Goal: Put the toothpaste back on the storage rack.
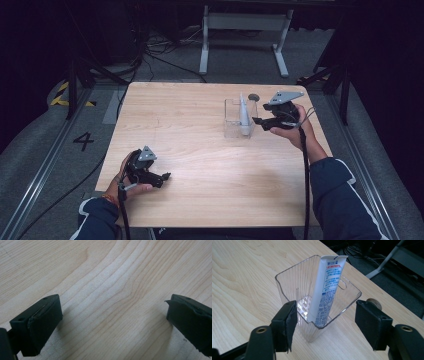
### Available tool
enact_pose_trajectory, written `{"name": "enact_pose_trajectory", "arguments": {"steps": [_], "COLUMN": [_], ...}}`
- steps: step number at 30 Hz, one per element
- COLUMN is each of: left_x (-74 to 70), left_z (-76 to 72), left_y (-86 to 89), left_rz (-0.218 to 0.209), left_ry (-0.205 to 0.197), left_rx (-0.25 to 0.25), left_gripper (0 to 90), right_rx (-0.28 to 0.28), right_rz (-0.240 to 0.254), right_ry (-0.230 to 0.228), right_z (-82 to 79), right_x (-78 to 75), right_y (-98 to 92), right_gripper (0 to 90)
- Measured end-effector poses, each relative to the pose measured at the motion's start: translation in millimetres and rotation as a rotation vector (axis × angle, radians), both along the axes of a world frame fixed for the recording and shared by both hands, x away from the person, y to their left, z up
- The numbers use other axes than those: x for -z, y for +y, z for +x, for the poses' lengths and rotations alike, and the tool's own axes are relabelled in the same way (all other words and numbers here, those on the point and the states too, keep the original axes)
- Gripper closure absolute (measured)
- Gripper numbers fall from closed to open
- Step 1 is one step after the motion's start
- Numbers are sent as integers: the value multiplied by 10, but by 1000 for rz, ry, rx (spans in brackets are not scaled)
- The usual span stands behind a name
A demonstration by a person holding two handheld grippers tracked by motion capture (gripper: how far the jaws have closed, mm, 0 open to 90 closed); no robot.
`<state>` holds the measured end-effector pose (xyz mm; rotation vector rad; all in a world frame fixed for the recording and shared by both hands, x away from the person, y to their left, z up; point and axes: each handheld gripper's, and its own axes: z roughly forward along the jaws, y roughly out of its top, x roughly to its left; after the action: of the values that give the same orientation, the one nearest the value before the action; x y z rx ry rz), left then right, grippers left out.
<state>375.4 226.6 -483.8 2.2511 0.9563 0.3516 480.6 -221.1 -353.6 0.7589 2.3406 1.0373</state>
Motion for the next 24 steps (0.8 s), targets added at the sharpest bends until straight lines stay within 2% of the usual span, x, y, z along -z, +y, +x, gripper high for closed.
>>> {"name": "enact_pose_trajectory", "arguments": {"steps": [11,24], "left_x": [-1,-2], "left_z": [-2,-2], "left_y": [1,3], "left_rz": [0,3], "left_ry": [1,-2], "left_rx": [1,0], "left_gripper": [6,6], "right_rx": [-6,-8], "right_rz": [-33,-64], "right_ry": [-2,-19], "right_z": [-156,-351], "right_x": [-7,45], "right_y": [-83,-210], "right_gripper": [306,303]}}
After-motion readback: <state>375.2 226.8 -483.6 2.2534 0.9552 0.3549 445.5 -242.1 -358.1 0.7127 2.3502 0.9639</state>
